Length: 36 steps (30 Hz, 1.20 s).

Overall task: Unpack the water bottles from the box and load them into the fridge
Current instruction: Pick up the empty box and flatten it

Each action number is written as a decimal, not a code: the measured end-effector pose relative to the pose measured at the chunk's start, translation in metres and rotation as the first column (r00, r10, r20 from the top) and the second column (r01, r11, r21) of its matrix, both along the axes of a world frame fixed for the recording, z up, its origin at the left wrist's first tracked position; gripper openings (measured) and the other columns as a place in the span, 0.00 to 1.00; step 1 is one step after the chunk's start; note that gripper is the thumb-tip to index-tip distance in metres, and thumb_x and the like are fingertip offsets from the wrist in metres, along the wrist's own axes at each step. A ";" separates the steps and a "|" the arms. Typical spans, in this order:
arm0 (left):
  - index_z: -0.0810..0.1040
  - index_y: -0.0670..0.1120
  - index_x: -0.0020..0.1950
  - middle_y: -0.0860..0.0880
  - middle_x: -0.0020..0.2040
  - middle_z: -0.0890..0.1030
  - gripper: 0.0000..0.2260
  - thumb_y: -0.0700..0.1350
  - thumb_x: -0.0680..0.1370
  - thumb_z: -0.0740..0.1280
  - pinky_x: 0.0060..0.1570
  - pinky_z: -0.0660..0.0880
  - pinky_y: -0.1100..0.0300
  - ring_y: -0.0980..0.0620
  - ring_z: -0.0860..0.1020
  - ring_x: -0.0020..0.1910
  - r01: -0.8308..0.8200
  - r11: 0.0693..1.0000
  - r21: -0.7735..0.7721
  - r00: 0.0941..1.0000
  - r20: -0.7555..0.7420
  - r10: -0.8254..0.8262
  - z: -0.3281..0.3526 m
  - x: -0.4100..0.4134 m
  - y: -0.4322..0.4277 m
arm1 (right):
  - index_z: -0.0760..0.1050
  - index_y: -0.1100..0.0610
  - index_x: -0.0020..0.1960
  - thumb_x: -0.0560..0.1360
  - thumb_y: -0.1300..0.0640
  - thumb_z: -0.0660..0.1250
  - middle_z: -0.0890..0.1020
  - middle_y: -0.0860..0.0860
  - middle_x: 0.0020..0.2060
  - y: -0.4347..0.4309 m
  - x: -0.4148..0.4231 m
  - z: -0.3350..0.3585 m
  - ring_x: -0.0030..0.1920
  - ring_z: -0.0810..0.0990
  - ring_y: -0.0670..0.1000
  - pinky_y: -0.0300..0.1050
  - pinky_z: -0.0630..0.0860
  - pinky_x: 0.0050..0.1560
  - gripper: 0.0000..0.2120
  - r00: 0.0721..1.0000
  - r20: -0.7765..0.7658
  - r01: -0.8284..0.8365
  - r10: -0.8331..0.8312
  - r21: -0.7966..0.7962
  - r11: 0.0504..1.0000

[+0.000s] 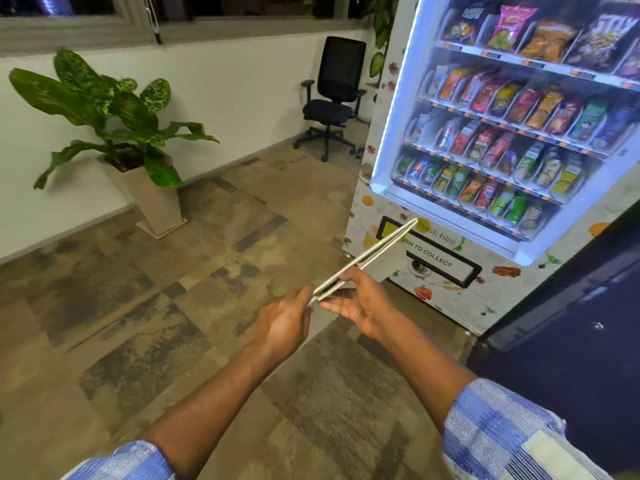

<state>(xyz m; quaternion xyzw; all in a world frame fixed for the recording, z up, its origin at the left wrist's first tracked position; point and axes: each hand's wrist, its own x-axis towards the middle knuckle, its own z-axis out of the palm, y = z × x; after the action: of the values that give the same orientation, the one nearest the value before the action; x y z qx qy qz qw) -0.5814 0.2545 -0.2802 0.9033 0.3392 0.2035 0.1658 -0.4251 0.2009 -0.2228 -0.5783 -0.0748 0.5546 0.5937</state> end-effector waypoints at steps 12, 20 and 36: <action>0.77 0.53 0.52 0.56 0.45 0.82 0.04 0.46 0.78 0.67 0.46 0.79 0.51 0.54 0.80 0.44 0.073 0.894 -0.442 0.986 0.170 0.004 0.024 0.045 -0.007 | 0.46 0.52 0.81 0.68 0.36 0.75 0.55 0.53 0.79 -0.123 0.137 0.042 0.78 0.55 0.56 0.58 0.59 0.75 0.55 0.146 0.969 0.165 0.198 -0.221 0.961; 0.81 0.58 0.51 0.50 0.48 0.85 0.09 0.43 0.77 0.70 0.47 0.81 0.40 0.47 0.84 0.46 0.328 0.722 -0.609 0.930 0.344 -0.132 0.049 0.096 -0.096 | 0.70 0.45 0.71 0.70 0.42 0.75 0.79 0.50 0.63 -0.302 0.195 0.100 0.63 0.76 0.56 0.46 0.69 0.52 0.32 0.120 0.927 0.205 0.354 -0.372 0.905; 0.77 0.54 0.63 0.54 0.55 0.82 0.16 0.44 0.76 0.71 0.50 0.80 0.52 0.53 0.81 0.53 0.557 0.619 -0.554 0.822 0.258 -0.508 0.037 0.189 -0.385 | 0.79 0.50 0.59 0.77 0.49 0.69 0.80 0.46 0.51 -0.641 0.132 0.141 0.48 0.78 0.49 0.36 0.70 0.41 0.12 0.078 0.970 0.399 0.231 -0.243 0.884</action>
<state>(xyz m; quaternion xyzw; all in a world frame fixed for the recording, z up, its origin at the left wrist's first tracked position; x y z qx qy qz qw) -0.3925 -0.1307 -0.2428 0.8515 0.0965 0.0594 0.5119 -0.2931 -0.4398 -0.0819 -0.9205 -0.2894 -0.0234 0.2615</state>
